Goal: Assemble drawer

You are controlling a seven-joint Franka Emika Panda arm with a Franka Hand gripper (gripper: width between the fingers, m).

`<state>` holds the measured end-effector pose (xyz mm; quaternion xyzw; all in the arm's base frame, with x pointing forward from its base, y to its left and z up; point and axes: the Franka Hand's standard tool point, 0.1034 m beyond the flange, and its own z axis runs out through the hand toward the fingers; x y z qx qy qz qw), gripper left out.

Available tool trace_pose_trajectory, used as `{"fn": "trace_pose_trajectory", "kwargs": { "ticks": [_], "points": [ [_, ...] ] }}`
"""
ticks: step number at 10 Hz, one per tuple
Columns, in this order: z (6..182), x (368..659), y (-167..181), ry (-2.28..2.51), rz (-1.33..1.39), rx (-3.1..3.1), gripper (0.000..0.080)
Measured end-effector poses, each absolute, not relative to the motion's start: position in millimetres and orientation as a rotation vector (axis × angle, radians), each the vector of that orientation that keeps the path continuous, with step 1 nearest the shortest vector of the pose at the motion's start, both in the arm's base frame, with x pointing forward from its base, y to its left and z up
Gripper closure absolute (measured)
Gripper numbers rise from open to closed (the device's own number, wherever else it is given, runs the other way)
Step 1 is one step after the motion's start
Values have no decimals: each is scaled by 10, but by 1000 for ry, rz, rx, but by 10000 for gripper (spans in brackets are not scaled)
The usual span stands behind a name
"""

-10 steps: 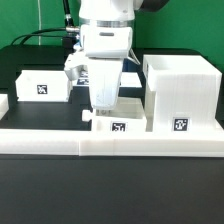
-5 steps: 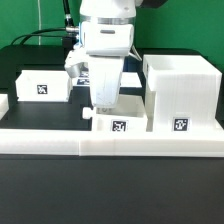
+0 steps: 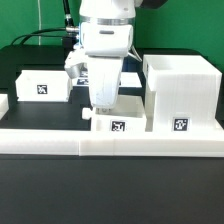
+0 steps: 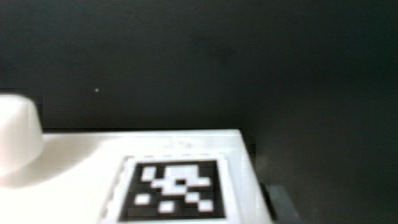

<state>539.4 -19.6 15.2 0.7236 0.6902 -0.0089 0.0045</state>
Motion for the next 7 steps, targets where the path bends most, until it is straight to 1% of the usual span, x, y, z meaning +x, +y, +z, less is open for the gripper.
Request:
{"fn": "trace_pose_trajectory", "kwargs": {
  "ticks": [1,2,3,4,7],
  "points": [
    [158,5402,-183,2162,-26,2266,757],
    [162,5407,-238,2153,-18,2281,757],
    [163,5400,-373,2100,3,2349,757],
    [156,5391,-413,2095,2,2355,757],
    [156,5401,-346,2105,8,2348,757]
  ]
}}
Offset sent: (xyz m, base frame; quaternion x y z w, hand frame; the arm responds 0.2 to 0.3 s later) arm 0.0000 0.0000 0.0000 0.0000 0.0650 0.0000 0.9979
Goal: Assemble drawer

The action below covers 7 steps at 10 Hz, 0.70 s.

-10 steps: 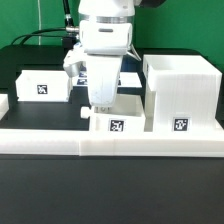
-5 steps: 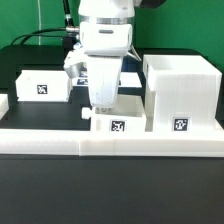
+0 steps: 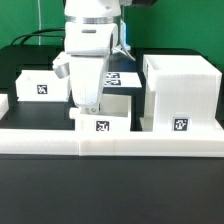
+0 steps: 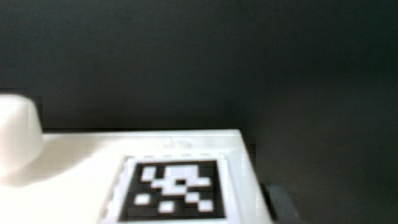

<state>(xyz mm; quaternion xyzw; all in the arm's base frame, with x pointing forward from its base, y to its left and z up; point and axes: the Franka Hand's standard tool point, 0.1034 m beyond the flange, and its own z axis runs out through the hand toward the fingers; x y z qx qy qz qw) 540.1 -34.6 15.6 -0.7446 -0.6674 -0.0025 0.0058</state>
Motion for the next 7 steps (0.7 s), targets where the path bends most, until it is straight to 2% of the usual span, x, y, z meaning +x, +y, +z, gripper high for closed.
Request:
{"fn": "trace_pose_trajectory", "kwargs": {
  "ticks": [7],
  "points": [
    [111,5396,-299,-2182,-56,-2286,757]
  ]
}}
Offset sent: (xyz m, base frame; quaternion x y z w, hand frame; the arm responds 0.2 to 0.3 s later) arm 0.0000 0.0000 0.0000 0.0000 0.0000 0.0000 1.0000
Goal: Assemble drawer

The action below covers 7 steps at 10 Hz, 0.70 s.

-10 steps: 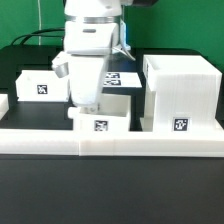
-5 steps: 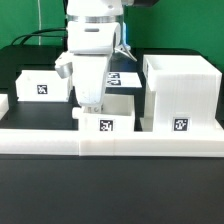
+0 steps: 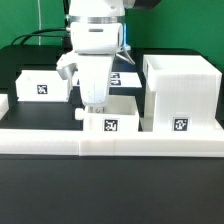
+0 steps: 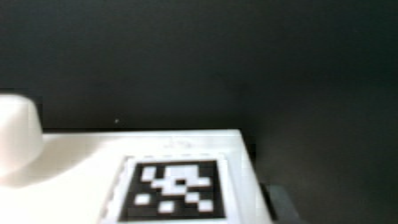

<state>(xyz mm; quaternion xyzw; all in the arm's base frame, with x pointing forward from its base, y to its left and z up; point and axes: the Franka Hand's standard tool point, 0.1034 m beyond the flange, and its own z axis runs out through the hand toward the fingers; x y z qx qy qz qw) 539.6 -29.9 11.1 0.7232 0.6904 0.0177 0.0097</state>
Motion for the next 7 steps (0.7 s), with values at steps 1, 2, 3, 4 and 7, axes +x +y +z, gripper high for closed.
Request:
{"fn": "trace_pose_trajectory", "kwargs": {
  "ticks": [1,2,3,4,7],
  "points": [
    [107,5389,-249,2152,55,2267,757],
    [108,5392,-192,2163,59,2259,757],
    [103,5390,-152,2172,60,2254,757],
    [93,5387,-153,2180,56,2246,757],
    [90,5399,-151,2143,65,2255,757]
  ]
}}
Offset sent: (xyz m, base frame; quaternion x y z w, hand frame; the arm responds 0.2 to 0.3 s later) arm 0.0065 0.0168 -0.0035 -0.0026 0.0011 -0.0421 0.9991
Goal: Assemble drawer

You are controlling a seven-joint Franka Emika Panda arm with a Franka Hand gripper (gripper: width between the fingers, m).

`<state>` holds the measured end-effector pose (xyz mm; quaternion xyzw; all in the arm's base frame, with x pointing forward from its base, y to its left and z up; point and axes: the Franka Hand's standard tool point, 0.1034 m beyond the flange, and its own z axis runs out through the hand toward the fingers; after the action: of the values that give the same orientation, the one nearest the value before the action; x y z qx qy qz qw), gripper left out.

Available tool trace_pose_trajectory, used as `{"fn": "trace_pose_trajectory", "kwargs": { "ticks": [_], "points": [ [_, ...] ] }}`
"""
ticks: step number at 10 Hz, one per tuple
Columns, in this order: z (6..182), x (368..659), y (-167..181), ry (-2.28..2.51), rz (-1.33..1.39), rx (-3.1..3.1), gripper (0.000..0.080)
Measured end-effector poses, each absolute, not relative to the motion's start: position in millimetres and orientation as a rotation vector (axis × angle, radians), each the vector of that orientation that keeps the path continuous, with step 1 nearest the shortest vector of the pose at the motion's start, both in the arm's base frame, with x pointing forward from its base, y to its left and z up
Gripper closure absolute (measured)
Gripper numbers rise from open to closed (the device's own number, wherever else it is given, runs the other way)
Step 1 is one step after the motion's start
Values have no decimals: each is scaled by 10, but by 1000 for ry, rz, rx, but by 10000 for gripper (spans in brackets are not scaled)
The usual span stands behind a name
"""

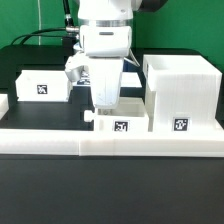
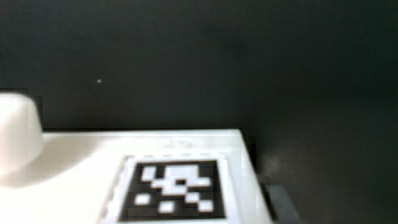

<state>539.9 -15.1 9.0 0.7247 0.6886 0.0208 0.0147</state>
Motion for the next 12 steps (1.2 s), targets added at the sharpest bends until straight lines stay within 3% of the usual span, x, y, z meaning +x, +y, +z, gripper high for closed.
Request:
{"fn": "trace_pose_trajectory", "kwargs": {
  "ticks": [7,12],
  "points": [
    [178,5451,-91,2115,41,2302,757],
    [111,5399,-9,2109,77,2292,757]
  ]
}}
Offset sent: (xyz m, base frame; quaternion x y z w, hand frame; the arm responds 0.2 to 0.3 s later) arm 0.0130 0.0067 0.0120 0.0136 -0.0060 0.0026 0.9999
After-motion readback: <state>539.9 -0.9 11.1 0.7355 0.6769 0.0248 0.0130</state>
